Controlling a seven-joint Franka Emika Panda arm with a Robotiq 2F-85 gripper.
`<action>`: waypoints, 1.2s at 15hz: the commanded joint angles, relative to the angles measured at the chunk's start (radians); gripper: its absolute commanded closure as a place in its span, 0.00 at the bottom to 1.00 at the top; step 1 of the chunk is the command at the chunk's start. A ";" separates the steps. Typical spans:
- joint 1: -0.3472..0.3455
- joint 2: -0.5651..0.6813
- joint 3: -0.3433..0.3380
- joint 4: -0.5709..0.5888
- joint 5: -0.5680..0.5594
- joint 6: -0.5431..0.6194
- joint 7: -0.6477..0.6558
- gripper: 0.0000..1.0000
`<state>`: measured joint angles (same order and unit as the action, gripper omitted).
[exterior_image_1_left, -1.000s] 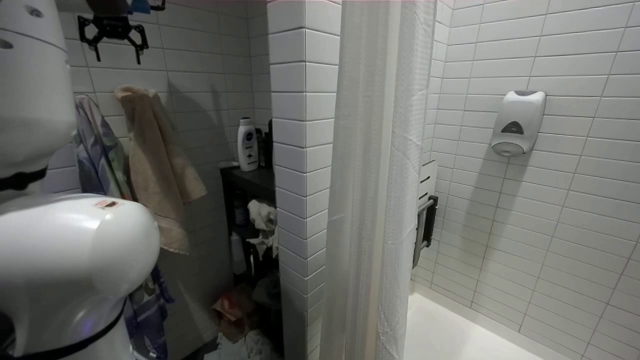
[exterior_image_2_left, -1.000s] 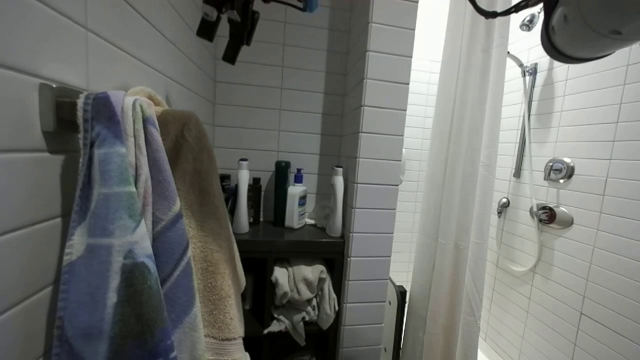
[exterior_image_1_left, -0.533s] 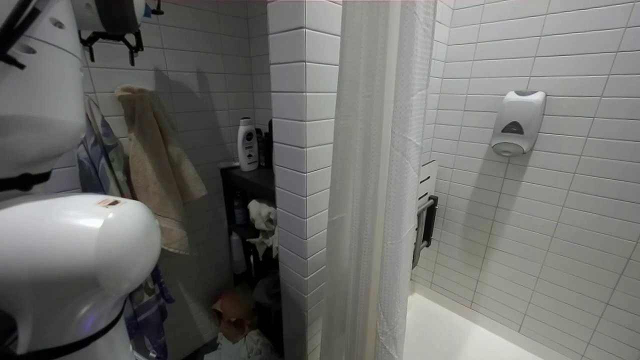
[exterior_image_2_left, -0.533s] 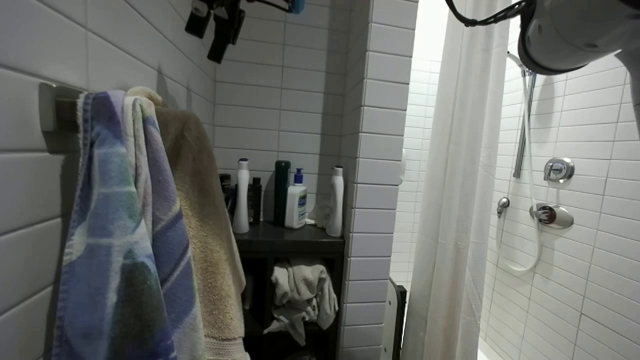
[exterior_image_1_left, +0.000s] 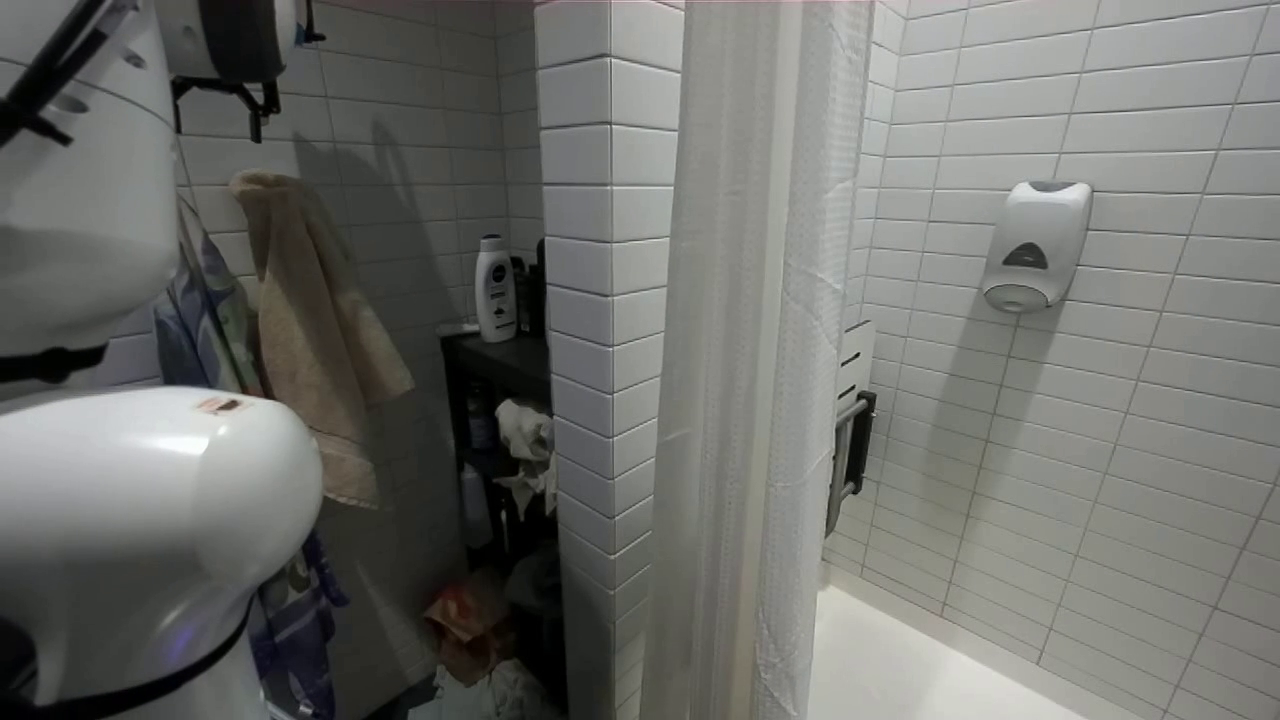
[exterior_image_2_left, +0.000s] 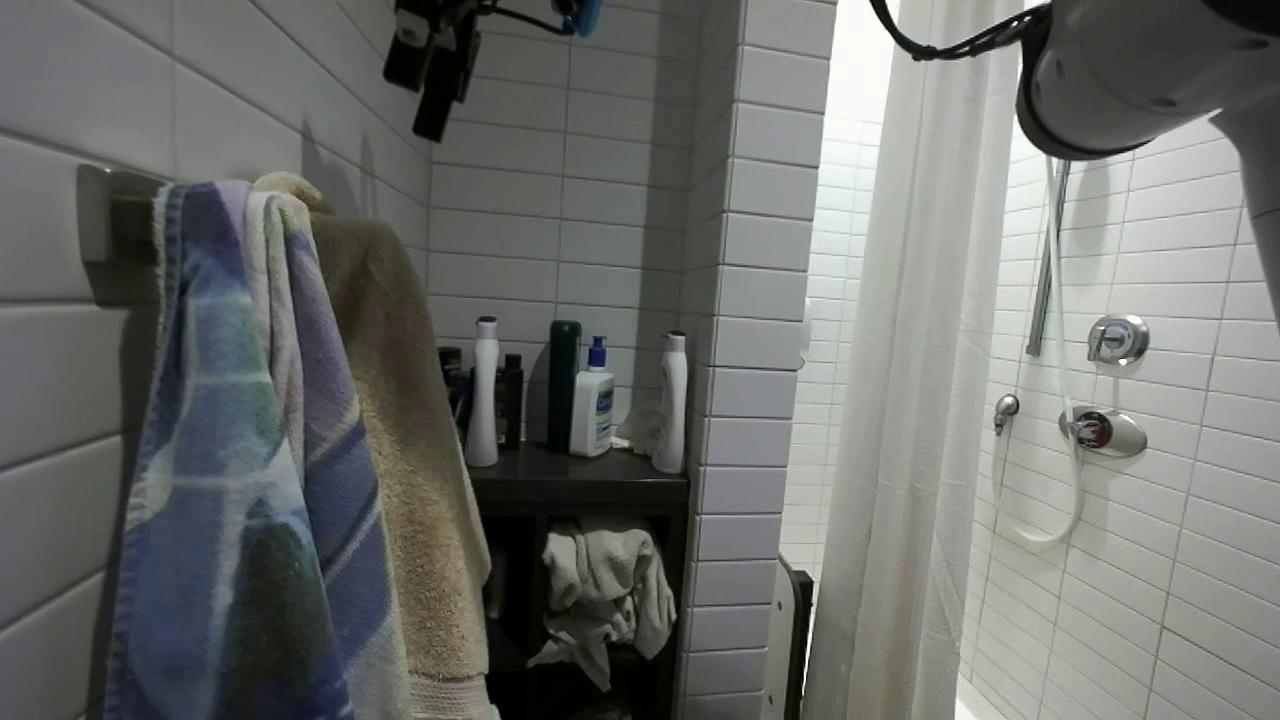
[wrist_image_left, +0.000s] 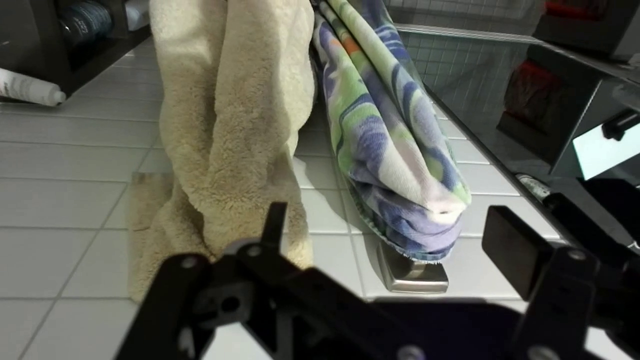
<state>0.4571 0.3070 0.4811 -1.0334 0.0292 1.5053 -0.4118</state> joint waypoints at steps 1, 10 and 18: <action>0.002 0.027 0.003 0.040 -0.006 -0.010 -0.048 0.00; -0.009 0.034 -0.006 0.002 -0.019 0.081 -0.129 0.00; -0.042 0.013 -0.014 -0.061 -0.008 0.125 -0.159 0.00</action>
<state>0.4336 0.3428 0.4733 -1.0503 0.0232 1.5971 -0.5439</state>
